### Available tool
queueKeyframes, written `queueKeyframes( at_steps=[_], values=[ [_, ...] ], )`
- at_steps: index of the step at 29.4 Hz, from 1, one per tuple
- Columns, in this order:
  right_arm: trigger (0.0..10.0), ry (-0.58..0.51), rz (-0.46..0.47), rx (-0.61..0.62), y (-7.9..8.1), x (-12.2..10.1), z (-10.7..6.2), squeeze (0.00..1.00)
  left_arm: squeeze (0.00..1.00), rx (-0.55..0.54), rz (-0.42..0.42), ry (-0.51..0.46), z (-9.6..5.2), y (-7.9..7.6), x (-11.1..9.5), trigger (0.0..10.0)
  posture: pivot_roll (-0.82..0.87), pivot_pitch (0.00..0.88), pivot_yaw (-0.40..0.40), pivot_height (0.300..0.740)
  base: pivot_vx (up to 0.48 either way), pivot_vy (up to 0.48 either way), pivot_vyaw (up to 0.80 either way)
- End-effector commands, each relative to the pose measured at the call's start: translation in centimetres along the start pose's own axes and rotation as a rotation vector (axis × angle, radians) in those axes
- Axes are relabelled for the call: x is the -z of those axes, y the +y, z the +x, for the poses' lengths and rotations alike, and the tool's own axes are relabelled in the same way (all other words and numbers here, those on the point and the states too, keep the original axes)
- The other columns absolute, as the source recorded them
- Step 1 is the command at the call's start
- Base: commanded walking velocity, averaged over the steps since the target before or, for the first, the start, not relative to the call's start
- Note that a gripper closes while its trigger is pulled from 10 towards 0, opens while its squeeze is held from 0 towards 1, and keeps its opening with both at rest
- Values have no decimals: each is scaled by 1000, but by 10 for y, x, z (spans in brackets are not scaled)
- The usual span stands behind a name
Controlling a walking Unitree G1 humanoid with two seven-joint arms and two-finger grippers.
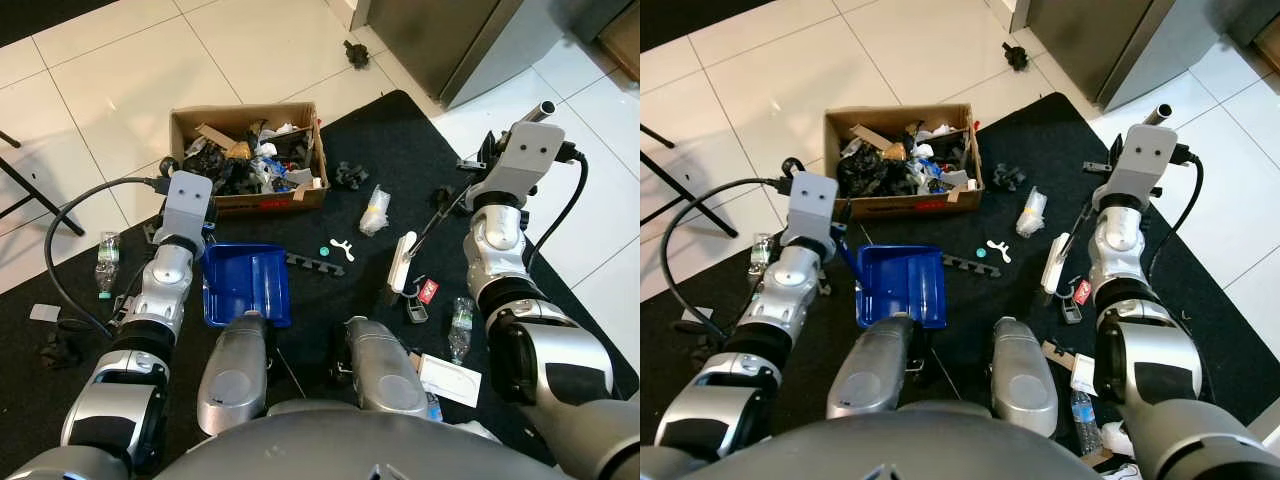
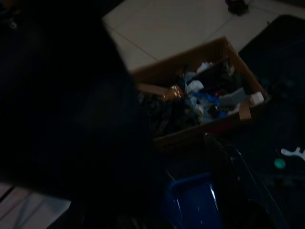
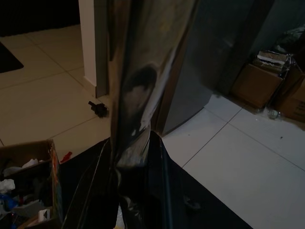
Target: Sweep floor
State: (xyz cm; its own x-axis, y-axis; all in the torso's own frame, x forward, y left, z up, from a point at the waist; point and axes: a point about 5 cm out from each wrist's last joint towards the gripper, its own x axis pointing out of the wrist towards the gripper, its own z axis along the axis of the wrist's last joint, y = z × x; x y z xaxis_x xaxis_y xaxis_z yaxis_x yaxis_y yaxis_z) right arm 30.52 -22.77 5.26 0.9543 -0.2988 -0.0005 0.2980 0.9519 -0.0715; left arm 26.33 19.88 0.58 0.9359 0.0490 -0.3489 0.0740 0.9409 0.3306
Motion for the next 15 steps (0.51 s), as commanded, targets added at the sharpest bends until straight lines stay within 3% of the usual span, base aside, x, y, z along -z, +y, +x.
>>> queueKeyframes(
  at_steps=[1, 15],
  values=[
    [10000, -1, -3, 22, -6, 1, -1, 0, 0, -4, 4, -41, 1, 1, -9, 10000, 132, 72, -50, 740, 0, 0, 0],
    [10000, 6, 0, 16, -3, 2, -1, 0, 0, 15, -11, -85, -14, 7, -17, 10000, 150, 73, -46, 740, 0, 0, 0]
  ],
)
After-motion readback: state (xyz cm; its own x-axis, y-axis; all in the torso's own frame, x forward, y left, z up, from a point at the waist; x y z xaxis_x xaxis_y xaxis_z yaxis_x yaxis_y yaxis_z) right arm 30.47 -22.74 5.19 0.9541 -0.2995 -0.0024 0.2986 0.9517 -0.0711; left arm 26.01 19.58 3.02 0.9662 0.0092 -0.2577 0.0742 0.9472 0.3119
